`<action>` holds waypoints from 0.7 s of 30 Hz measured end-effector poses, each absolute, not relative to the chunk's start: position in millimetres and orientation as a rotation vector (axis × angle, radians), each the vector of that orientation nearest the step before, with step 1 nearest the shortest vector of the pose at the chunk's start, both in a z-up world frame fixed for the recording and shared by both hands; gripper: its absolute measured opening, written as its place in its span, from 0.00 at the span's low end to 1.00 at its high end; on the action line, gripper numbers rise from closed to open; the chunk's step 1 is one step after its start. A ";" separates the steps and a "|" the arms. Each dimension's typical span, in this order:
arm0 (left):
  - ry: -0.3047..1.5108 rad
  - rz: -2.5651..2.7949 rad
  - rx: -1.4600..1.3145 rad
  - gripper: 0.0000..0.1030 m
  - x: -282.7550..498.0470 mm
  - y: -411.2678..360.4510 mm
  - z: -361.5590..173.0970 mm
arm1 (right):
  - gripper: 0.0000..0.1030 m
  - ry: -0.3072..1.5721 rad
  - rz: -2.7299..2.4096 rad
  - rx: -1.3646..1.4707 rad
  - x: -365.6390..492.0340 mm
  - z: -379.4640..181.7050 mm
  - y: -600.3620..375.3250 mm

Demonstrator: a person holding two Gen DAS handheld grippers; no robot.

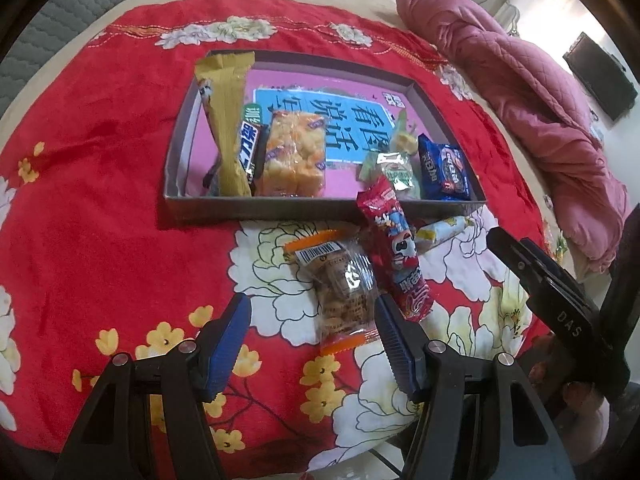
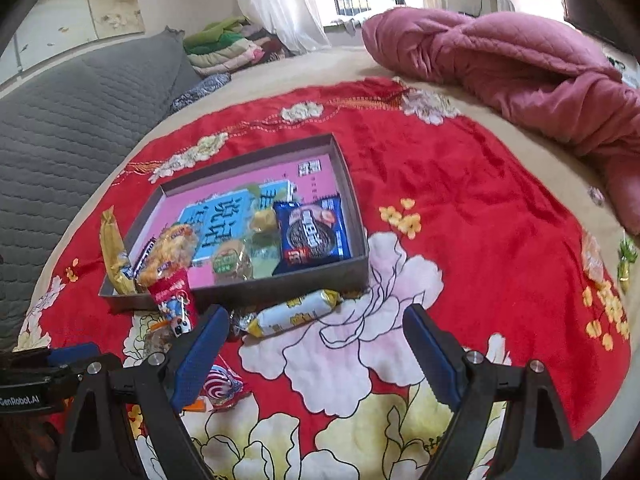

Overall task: Organize snacks
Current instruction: 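Move both tools back from the tray toward the remaining snacks, then close the left tool on the clear cookie bag while the right tool grips the white-wrapped bar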

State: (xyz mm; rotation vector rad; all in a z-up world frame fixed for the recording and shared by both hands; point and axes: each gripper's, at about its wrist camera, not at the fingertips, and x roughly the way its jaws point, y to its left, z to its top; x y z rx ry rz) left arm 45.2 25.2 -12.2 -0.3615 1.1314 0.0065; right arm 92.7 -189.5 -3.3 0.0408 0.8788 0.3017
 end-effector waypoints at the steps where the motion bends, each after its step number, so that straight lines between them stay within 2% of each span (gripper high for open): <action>1: 1.134 0.004 -0.360 0.64 45.7 24.3 -13.4 | 0.86 0.887 0.304 0.045 93.6 -5.2 -189.4; 21: 1.168 -0.006 -0.363 0.64 58.4 13.8 -29.4 | 0.86 0.943 0.343 0.035 101.9 -20.0 -175.2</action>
